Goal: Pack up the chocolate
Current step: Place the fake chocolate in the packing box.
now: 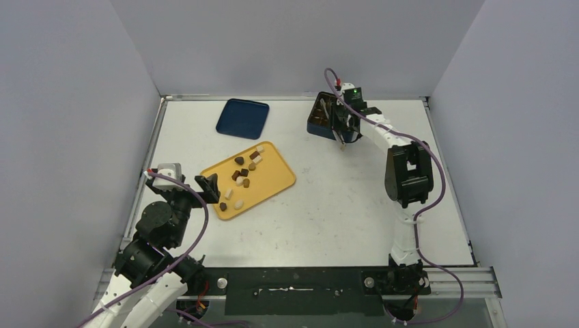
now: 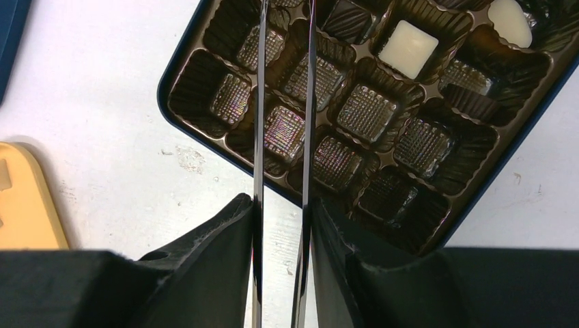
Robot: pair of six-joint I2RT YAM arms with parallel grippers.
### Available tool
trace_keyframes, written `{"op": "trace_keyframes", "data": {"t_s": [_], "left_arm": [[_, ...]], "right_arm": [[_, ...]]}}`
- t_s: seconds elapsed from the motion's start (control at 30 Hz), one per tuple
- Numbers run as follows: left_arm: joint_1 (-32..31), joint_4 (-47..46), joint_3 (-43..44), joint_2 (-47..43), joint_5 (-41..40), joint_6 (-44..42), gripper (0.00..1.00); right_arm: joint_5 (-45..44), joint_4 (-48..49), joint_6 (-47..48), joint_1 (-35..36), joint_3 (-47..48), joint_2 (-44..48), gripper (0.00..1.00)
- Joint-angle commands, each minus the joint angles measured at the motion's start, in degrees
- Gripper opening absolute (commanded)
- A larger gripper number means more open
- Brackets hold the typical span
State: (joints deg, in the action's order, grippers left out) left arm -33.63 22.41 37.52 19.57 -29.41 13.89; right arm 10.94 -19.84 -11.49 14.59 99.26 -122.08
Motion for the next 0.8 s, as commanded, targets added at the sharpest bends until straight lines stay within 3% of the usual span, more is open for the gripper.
{"op": "trace_keyframes", "data": {"t_s": [0.0,0.23,0.77], "left_arm": [[0.49,-3.64,0.25,0.46,1.27,-0.27,0.97],[0.97,-3.69,0.26,0.77,1.83,-0.27,0.97],[1.71,-3.71,0.23,0.98,2.12,-0.18,0.97]], "right_arm": [[0.71,2.34,-0.71,-0.38,2.51,0.57,0.34],[-0.49,1.99,-0.55,-0.44,2.38,1.54,0.4],[0.11,-2.99,0.96,0.28,1.97,8.74,0.39]]}}
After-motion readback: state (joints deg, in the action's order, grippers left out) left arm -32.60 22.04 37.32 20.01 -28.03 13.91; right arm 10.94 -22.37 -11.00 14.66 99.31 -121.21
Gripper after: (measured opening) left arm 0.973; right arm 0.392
